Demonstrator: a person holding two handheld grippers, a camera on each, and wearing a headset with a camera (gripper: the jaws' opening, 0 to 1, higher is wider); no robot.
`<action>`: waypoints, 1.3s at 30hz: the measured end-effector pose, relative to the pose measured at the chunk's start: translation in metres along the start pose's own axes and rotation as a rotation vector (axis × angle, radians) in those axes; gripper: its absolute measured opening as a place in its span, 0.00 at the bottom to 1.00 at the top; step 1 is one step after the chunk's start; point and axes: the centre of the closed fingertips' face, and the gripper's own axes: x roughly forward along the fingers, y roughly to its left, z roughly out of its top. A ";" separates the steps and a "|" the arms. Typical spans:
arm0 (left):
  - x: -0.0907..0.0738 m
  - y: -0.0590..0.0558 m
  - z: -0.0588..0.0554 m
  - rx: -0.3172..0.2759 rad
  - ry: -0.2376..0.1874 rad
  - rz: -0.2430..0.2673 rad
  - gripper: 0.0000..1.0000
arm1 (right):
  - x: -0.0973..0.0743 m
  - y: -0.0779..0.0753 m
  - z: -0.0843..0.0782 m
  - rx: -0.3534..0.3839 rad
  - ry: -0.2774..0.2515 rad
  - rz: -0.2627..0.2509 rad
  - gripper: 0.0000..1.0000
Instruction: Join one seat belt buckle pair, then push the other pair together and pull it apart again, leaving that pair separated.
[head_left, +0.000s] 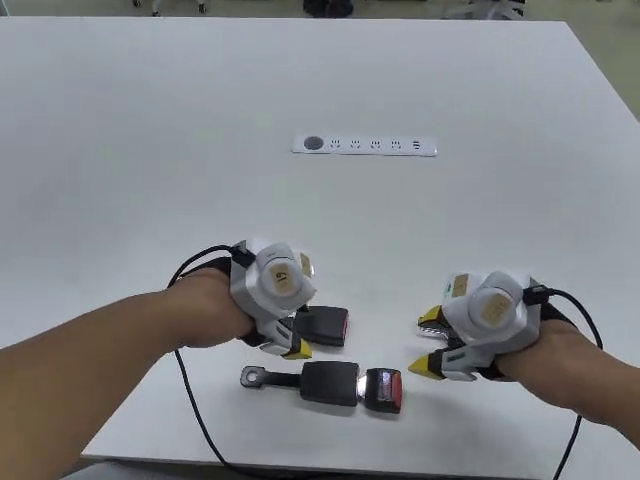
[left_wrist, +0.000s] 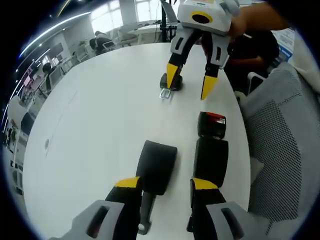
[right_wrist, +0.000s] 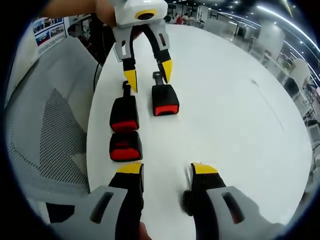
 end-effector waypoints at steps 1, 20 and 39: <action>0.001 0.003 0.000 0.001 0.000 0.000 0.39 | -0.001 -0.005 -0.004 0.000 0.007 -0.009 0.36; 0.032 0.022 -0.013 0.006 0.047 -0.031 0.34 | -0.003 -0.045 -0.054 0.021 0.113 -0.006 0.34; 0.034 0.017 -0.012 0.055 0.074 -0.069 0.32 | 0.003 -0.047 -0.060 0.013 0.122 0.053 0.34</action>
